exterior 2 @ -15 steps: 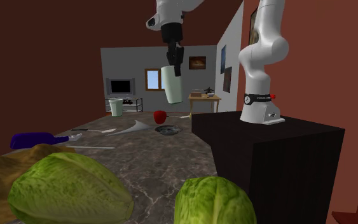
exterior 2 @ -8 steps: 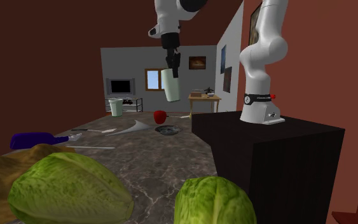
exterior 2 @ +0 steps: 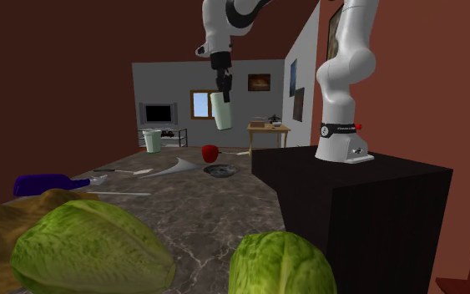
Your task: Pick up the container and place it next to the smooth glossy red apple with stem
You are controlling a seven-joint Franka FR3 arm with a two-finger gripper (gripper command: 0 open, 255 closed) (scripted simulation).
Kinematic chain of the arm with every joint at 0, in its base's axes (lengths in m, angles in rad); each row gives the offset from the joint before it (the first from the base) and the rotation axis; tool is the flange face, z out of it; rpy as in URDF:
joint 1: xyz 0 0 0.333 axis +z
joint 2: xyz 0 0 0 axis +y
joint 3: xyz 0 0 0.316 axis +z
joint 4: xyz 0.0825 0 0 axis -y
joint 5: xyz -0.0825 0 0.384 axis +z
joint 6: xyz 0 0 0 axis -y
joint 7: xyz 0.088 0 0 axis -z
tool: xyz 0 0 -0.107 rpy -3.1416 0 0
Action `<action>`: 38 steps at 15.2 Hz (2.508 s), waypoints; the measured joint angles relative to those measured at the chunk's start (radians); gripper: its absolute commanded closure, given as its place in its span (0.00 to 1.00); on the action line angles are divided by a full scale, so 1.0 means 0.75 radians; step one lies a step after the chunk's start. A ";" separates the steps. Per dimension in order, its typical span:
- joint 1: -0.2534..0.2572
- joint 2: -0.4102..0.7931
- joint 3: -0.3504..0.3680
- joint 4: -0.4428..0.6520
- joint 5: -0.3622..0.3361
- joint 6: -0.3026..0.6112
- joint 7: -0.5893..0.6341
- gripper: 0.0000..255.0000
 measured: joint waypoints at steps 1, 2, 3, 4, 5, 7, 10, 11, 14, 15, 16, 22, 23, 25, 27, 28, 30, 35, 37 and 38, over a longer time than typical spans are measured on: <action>-0.015 0.012 -0.019 0.008 -0.008 0.006 -0.029 1.00; -0.033 0.026 -0.042 0.024 -0.017 0.007 -0.065 1.00; -0.050 0.040 -0.064 0.039 -0.025 0.008 -0.099 1.00; -0.065 0.044 -0.082 0.049 -0.032 0.004 -0.130 1.00; -0.077 0.058 -0.099 0.061 -0.036 0.009 -0.156 1.00; -0.108 0.078 -0.138 0.087 -0.048 0.007 -0.220 1.00; -0.150 0.130 -0.192 0.148 -0.055 0.008 -0.314 1.00; -0.167 0.160 -0.214 0.170 -0.055 0.019 -0.353 1.00; -0.216 0.219 -0.271 0.252 -0.052 0.004 -0.463 1.00; -0.228 0.249 -0.285 0.284 -0.045 0.005 -0.494 1.00; -0.241 0.280 -0.299 0.320 -0.037 0.001 -0.527 1.00; -0.258 0.352 -0.314 0.299 -0.021 0.093 -0.562 1.00; -0.260 0.364 -0.314 0.291 -0.018 0.113 -0.565 1.00; -0.263 0.385 -0.316 0.278 -0.012 0.146 -0.570 1.00; -0.265 0.406 -0.316 0.265 -0.006 0.180 -0.572 1.00; -0.265 0.416 -0.315 0.257 -0.003 0.197 -0.572 1.00; -0.266 0.442 -0.313 0.247 0.005 0.232 -0.573 1.00; -0.273 0.499 -0.312 0.220 0.022 0.315 -0.584 1.00; -0.275 0.530 -0.308 0.213 0.033 0.351 -0.587 1.00; -0.276 0.544 -0.306 0.209 0.037 0.368 -0.588 1.00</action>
